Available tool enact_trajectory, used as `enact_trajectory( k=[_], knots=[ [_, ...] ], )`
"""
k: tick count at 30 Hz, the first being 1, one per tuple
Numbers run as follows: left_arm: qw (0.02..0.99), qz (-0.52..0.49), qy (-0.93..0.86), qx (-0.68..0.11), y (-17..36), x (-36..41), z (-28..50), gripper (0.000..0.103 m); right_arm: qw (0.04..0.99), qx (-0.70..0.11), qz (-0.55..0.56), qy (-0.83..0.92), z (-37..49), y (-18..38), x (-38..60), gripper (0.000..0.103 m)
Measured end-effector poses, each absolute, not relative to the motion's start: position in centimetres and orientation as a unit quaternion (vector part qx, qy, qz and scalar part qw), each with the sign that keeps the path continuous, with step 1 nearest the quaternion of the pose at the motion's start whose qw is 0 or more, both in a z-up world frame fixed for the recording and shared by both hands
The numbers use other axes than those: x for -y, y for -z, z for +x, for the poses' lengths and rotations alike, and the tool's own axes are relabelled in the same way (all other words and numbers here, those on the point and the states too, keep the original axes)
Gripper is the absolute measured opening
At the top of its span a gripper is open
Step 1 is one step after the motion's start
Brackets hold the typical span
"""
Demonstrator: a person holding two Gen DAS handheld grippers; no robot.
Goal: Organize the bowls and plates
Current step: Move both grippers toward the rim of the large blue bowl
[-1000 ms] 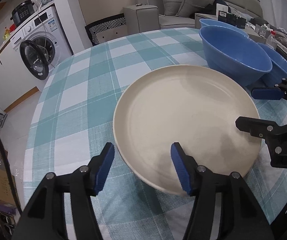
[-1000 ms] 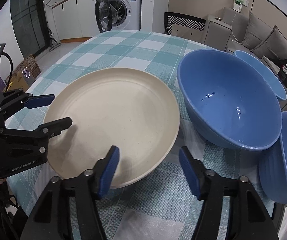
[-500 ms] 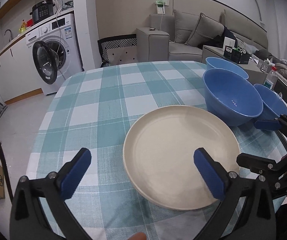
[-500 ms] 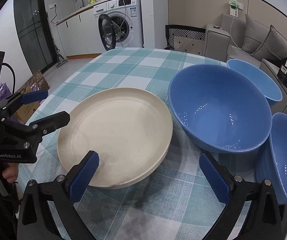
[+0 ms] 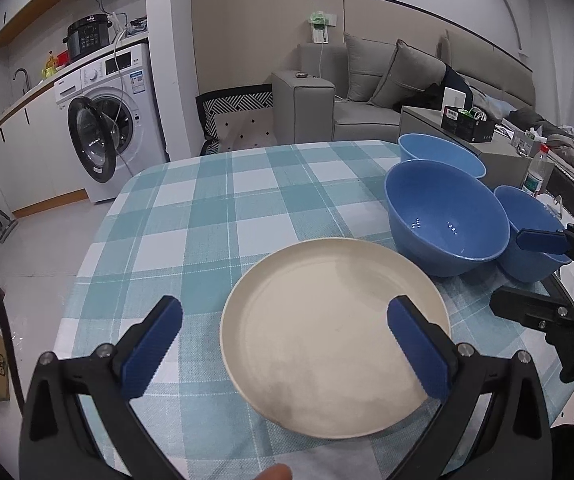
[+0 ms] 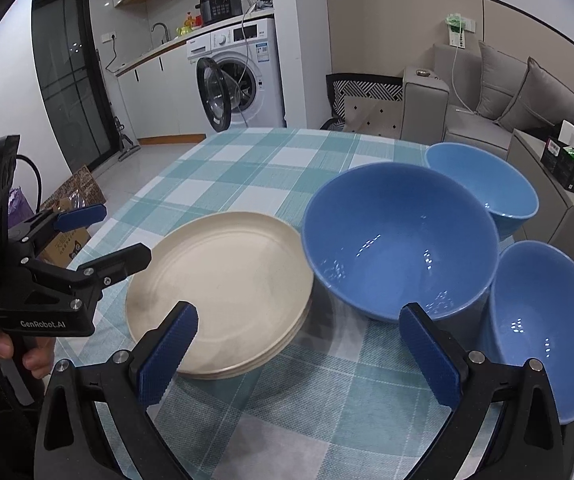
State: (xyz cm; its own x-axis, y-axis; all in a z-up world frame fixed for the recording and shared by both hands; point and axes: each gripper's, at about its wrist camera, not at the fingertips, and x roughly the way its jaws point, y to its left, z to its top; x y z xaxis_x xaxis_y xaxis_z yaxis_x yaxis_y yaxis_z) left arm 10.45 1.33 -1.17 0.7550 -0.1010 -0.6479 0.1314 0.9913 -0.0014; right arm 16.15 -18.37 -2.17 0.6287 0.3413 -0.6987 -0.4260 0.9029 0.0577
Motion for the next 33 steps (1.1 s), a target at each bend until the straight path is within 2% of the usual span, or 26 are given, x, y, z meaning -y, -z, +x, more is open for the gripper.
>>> enact_trajectory(
  k=[17, 33],
  knots=[
    [0.945, 0.049, 0.066, -0.317, -2.2, 3.7, 12.3, 0.103, 0.932, -0.311, -0.019, -0.187, 16.5, -4.3, 28.2, 0.102],
    [0.948, 0.058, 0.084, -0.303, -4.1, 7.9, 16.2, 0.103, 0.938, -0.300, -0.006, -0.174, 18.3, -6.6, 36.3, 0.102]
  ],
)
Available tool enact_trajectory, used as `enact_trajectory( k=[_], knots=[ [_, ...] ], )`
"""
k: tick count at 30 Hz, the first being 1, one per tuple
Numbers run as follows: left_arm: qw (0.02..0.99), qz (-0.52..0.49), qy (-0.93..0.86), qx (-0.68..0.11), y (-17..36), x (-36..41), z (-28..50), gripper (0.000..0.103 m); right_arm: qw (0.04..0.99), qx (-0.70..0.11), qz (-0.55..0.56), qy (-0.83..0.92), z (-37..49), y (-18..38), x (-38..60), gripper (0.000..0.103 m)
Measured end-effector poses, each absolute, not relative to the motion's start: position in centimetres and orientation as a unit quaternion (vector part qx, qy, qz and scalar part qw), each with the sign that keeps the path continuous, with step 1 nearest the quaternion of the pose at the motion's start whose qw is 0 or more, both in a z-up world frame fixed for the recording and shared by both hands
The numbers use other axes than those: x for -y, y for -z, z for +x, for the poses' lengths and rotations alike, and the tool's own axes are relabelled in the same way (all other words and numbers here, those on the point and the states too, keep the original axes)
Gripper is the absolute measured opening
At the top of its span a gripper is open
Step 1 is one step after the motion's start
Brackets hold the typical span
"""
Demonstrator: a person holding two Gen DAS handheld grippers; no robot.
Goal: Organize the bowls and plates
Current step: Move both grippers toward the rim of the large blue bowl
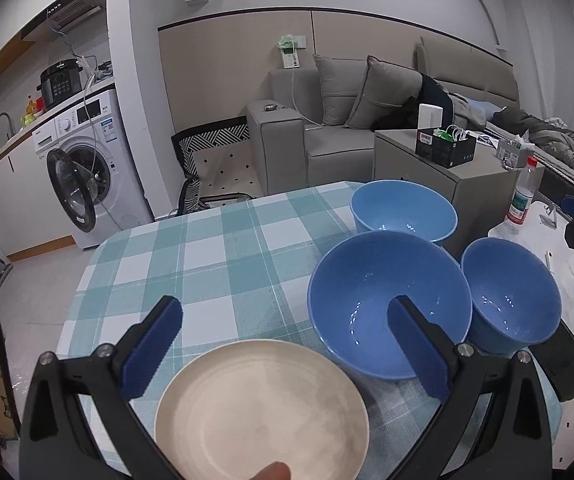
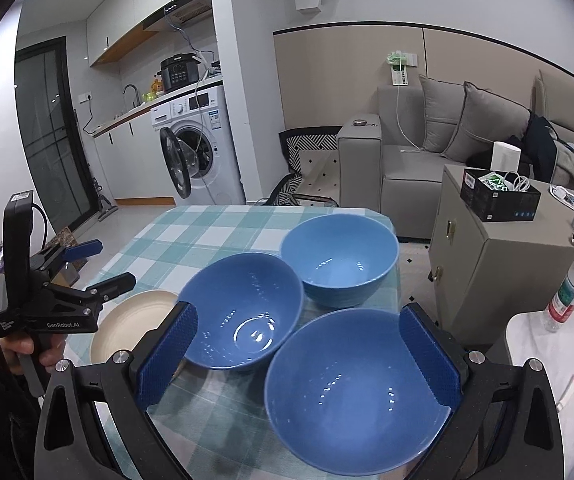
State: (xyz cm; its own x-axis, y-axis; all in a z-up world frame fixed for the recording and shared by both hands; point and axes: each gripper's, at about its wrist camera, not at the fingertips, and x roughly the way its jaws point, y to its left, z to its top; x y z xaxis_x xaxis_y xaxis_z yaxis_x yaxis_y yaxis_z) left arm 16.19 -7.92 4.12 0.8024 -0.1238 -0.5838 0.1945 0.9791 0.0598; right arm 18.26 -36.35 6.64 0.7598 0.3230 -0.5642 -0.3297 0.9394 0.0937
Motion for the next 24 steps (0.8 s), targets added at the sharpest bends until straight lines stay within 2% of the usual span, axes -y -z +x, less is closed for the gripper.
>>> enact_trajectory(
  k=[24],
  knots=[
    [0.940, 0.053, 0.105, -0.322, -5.5, 12.6, 23.7, 0.103, 0.938, -0.323, 0.014, -0.125, 23.4, -6.5, 43.2, 0.102]
  ],
)
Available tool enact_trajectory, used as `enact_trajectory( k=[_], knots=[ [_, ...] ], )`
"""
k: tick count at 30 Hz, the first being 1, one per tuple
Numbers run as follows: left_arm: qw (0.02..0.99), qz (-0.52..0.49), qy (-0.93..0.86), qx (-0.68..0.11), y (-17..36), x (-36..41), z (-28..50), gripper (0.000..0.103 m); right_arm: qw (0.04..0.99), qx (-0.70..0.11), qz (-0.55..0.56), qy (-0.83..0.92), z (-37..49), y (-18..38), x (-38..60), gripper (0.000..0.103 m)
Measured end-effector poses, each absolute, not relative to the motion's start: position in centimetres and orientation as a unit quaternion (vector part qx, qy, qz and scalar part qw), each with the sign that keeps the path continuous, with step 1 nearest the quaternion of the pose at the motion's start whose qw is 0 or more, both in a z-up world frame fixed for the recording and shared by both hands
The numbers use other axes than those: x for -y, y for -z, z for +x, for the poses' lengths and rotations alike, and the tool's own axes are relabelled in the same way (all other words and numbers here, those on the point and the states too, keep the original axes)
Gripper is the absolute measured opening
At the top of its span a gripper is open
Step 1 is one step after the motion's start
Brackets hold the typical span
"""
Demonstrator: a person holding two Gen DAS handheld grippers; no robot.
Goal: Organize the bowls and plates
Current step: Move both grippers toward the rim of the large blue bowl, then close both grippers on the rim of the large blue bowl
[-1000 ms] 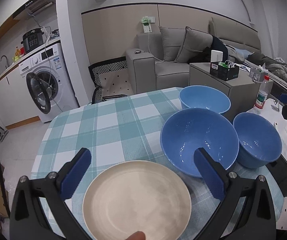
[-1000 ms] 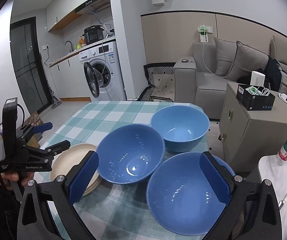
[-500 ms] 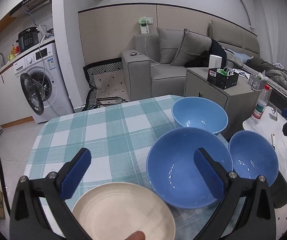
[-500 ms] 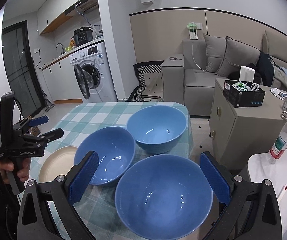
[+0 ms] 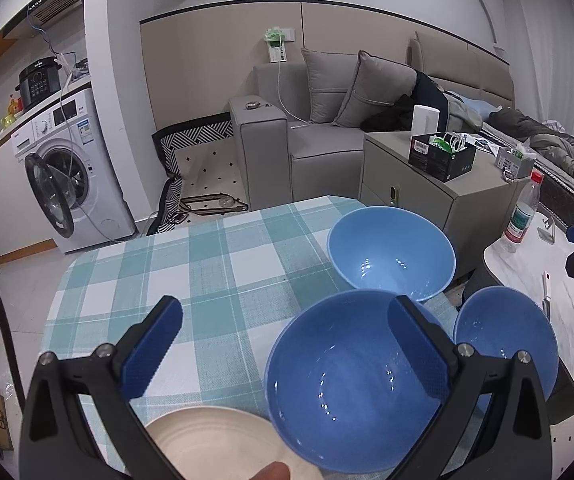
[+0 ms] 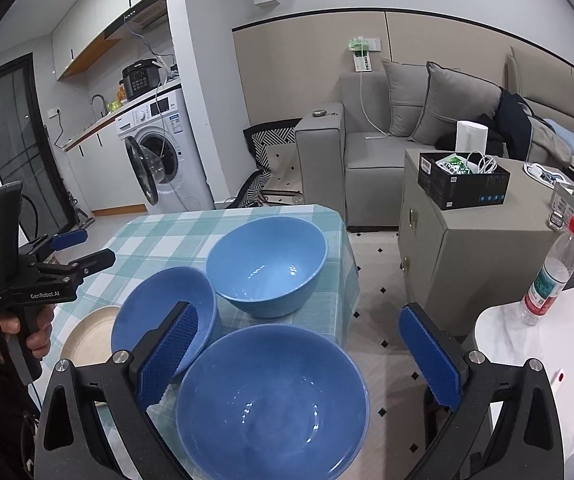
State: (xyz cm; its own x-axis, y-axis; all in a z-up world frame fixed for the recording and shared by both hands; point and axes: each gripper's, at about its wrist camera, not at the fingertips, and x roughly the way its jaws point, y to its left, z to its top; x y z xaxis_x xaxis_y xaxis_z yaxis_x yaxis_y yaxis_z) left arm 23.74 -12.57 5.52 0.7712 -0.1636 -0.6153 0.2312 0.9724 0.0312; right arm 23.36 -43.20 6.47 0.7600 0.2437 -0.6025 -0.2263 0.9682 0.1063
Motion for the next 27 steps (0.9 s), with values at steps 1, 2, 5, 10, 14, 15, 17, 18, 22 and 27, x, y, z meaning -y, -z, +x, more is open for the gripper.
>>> enact_trajectory(
  k=[1, 2, 5, 10, 14, 15, 17, 18, 22, 27],
  knots=[
    [0.939, 0.053, 0.106, -0.323, -5.5, 12.8, 24.1, 0.103, 0.937, -0.325, 0.013, -0.125, 23.6, -6.4, 43.2, 0.102],
    [0.938, 0.053, 0.107, -0.325, -5.4, 12.9, 24.3, 0.103, 0.936, -0.328, 0.014, -0.125, 24.0, -6.3, 43.1, 0.102],
    [0.935, 0.050, 0.111, -0.332, -5.1, 13.3, 25.3, 0.103, 0.933, -0.337, 0.014, -0.124, 25.0, -5.8, 42.7, 0.102],
    [0.930, 0.048, 0.116, -0.347, -4.3, 13.8, 27.0, 0.103, 0.926, -0.358, 0.020, -0.122, 27.1, -4.7, 41.9, 0.102],
    [0.926, 0.050, 0.117, -0.355, -3.9, 14.1, 28.0, 0.103, 0.921, -0.370, 0.025, -0.122, 28.5, -4.1, 41.2, 0.102],
    [0.926, 0.050, 0.118, -0.356, -3.8, 14.2, 28.3, 0.103, 0.919, -0.372, 0.026, -0.123, 28.9, -3.9, 40.9, 0.102],
    [0.924, 0.050, 0.117, -0.360, -3.5, 14.3, 28.8, 0.103, 0.917, -0.378, 0.027, -0.124, 29.7, -3.6, 40.5, 0.102],
    [0.923, 0.051, 0.116, -0.362, -3.4, 14.4, 29.0, 0.103, 0.916, -0.381, 0.027, -0.124, 30.0, -3.5, 40.4, 0.102],
    [0.921, 0.052, 0.120, -0.368, -3.0, 14.6, 29.9, 0.103, 0.912, -0.392, 0.031, -0.121, 31.2, -3.1, 39.8, 0.102],
    [0.917, 0.055, 0.129, -0.374, -2.6, 15.0, 31.0, 0.103, 0.907, -0.404, 0.038, -0.113, 32.8, -2.7, 39.7, 0.102]
  ],
)
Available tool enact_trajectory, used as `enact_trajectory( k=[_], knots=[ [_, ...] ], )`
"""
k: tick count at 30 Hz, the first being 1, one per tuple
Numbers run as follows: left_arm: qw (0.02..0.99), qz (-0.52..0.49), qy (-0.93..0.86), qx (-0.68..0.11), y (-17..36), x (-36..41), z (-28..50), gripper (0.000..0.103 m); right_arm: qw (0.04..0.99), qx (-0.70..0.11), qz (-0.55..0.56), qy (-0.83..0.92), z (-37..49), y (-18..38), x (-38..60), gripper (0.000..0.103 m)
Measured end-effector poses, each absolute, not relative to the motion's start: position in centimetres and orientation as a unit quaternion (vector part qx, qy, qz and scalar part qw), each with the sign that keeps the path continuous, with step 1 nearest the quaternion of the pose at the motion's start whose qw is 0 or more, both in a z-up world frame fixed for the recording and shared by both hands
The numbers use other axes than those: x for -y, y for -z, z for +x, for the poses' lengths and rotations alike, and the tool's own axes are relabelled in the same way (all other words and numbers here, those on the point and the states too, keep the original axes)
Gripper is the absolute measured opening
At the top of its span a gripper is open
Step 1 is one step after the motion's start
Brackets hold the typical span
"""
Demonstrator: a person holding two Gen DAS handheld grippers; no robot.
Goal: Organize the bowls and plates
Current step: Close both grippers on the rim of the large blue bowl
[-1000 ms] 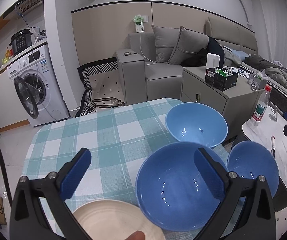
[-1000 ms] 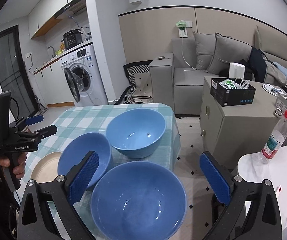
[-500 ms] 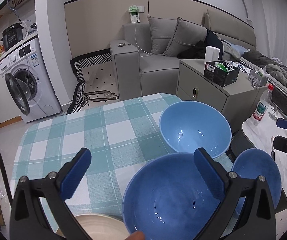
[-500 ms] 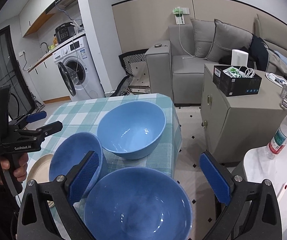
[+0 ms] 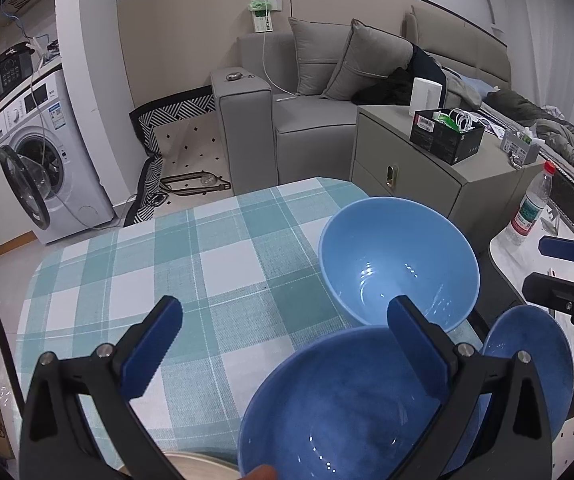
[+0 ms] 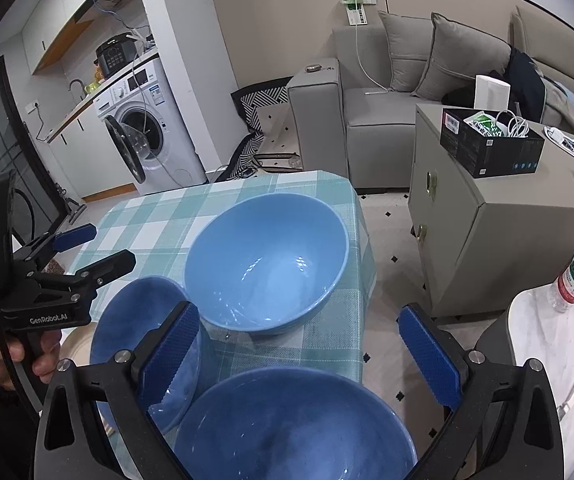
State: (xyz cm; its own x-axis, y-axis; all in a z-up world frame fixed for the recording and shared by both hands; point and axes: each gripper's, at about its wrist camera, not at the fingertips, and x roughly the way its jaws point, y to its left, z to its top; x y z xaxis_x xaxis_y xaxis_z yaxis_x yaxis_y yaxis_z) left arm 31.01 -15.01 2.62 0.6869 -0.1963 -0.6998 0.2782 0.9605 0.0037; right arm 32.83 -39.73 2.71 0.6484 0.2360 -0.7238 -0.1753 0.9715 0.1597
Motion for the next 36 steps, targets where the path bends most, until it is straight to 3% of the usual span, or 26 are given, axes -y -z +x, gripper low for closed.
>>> enact_trajectory(
  k=[11, 15, 19, 25, 27, 34, 36],
  knots=[
    [0.907, 0.063, 0.142, -0.392, -1.5, 16.4, 33.2, 0.102, 0.898, -0.424, 0.046, -0.110, 35.6, -1.4, 40.0, 0.101],
    [0.904, 0.065, 0.148, -0.397, -1.0, 17.0, 33.9, 0.102, 0.893, -0.434, 0.052, -0.108, 36.4, -0.7, 40.2, 0.096],
    [0.899, 0.062, 0.152, -0.405, -0.5, 17.4, 34.6, 0.098, 0.887, -0.448, 0.053, -0.104, 37.2, 0.0, 40.2, 0.085],
    [0.892, 0.069, 0.157, -0.418, 0.4, 18.0, 35.4, 0.096, 0.880, -0.461, 0.060, -0.098, 38.3, 1.0, 40.6, 0.080],
    [0.889, 0.070, 0.158, -0.424, 0.6, 18.2, 35.7, 0.089, 0.878, -0.465, 0.058, -0.097, 38.6, 1.3, 40.6, 0.080],
    [0.879, 0.072, 0.161, -0.443, 1.8, 18.6, 36.7, 0.083, 0.870, -0.479, 0.057, -0.100, 39.7, 2.2, 40.5, 0.070],
    [0.873, 0.071, 0.163, -0.454, 2.2, 18.7, 36.9, 0.070, 0.868, -0.482, 0.054, -0.103, 39.9, 2.5, 40.2, 0.066]
  ],
)
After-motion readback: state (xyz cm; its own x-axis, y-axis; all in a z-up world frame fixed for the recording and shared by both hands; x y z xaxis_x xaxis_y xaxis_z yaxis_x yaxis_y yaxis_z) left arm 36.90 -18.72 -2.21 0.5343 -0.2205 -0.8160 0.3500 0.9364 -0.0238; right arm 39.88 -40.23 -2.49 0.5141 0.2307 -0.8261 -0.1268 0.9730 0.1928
